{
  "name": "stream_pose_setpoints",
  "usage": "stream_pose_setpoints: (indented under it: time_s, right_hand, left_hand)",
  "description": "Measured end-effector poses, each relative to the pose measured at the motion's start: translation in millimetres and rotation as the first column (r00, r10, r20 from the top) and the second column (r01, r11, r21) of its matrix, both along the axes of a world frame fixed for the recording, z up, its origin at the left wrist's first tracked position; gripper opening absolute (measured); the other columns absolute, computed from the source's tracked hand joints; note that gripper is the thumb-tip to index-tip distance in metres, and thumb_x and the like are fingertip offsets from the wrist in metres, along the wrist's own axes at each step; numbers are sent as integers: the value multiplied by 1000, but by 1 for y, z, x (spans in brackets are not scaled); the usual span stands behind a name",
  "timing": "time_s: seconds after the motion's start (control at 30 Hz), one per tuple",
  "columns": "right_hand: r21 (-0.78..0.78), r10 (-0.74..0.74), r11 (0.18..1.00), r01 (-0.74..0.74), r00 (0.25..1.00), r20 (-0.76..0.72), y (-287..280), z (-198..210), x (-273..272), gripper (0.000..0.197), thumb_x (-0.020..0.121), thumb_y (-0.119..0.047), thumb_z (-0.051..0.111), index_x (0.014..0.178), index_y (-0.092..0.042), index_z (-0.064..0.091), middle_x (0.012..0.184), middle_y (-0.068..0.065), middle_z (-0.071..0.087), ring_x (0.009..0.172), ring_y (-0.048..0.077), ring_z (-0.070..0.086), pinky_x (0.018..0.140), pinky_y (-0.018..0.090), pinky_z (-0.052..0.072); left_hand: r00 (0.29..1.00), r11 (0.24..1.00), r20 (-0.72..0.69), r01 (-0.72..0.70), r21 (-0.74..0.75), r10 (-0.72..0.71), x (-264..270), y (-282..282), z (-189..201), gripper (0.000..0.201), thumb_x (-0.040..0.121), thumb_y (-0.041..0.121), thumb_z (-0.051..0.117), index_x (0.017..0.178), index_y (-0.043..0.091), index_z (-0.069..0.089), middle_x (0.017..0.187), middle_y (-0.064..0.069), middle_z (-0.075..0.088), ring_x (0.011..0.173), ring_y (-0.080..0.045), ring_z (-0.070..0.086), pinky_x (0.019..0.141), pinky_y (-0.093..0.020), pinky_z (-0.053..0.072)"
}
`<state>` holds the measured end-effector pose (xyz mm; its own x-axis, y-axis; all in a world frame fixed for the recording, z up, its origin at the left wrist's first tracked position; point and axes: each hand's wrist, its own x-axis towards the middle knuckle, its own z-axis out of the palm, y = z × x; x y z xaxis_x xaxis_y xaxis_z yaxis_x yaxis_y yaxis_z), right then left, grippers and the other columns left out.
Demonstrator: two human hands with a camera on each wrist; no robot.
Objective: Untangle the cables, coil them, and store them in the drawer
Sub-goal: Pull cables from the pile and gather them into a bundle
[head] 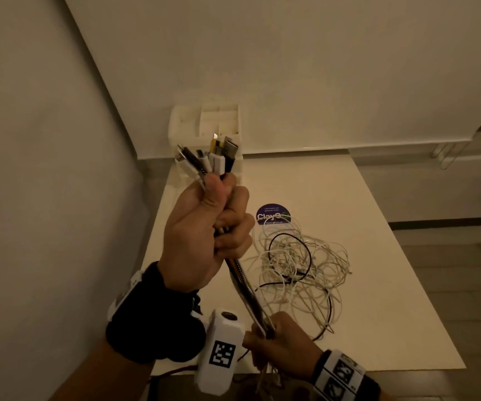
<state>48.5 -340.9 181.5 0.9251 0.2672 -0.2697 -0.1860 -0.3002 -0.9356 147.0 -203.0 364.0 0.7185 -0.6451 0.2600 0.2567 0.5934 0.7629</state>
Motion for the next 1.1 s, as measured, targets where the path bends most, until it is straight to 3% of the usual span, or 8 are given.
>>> stream_pose_setpoints:
  time_s: [0.1, 0.2, 0.57, 0.63, 0.7, 0.77, 0.9, 1.1]
  right_hand:
    - [-102, 72, 991, -83, 991, -111, -2, -28, -9, 46, 77, -58, 65, 55, -17, 61, 52, -4, 54, 54, 8, 53, 63, 29, 46]
    - [-152, 40, 986, -71, 980, -195, -9, -63, -20, 84, 69, -79, 58, 67, 5, 54, 59, 20, 46, 60, 16, 49, 64, 35, 41]
    - [-286, 70, 946, -153, 958, -279, -20, -87, -20, 76, 38, -100, 40, 42, -24, 44, 54, -4, 41, 53, 6, 43, 57, 22, 32]
    - [-238, 141, 948, -210, 950, -279, -26, -81, -17, 61, 51, -92, 47, 54, -32, 55, 60, -10, 48, 65, 6, 49, 68, 22, 37]
    - [-190, 188, 951, -245, 943, -275, -39, -76, -14, 53, 75, -70, 57, 103, -27, 68, 87, -19, 59, 91, 3, 54, 94, 25, 42]
    - [-245, 263, 908, -341, 917, -301, -61, -64, -7, 58, 91, -48, 58, 141, -24, 43, 130, -14, 52, 121, 4, 47, 109, 27, 35]
    - [-393, 506, 665, -635, 770, -389, -105, -8, 42, 61, 84, -25, 66, 139, -34, 41, 126, -16, 52, 109, 8, 57, 94, 24, 47]
    - [-804, 447, 536, -259, 895, 9, -68, -1, 175, 31, 94, -15, 43, 117, -21, 64, 117, 2, 66, 108, 19, 60, 92, 31, 47]
  left_hand:
    - [1000, 998, 16, 16, -56, -15, 4, 5, 18, 31, 89, 43, 44, 76, 18, 32, 57, 6, 25, 39, -7, 16, 39, -15, 14]
    - [999, 998, 27, 25, -58, -24, 6, 3, 20, 30, 90, 43, 39, 76, 18, 30, 58, 5, 24, 39, -7, 16, 39, -14, 15]
    - [998, 997, 2, -60, -41, 61, 15, -4, 11, 29, 90, 44, 41, 78, 18, 37, 58, 6, 23, 39, -6, 16, 39, -14, 14]
    - [1000, 999, -18, -26, -42, 26, 14, -6, 9, 31, 89, 44, 48, 79, 17, 38, 57, 5, 25, 39, -7, 16, 38, -15, 15]
    - [999, 998, -44, 17, -61, -19, 13, -4, 7, 32, 88, 43, 55, 80, 16, 40, 56, 4, 26, 39, -7, 18, 38, -16, 16]
    - [998, 997, -59, 23, -74, -28, 13, 0, 5, 32, 88, 42, 57, 81, 15, 41, 57, 4, 26, 40, -7, 19, 38, -16, 17]
    - [996, 998, -77, -43, -54, 38, 17, 6, -2, 34, 89, 42, 56, 79, 15, 38, 57, 3, 26, 40, -7, 19, 38, -16, 16]
    - [979, 986, -118, -165, 7, 165, 31, 9, -15, 38, 84, 48, 59, 78, 16, 41, 55, 8, 35, 39, -6, 18, 37, -13, 19]
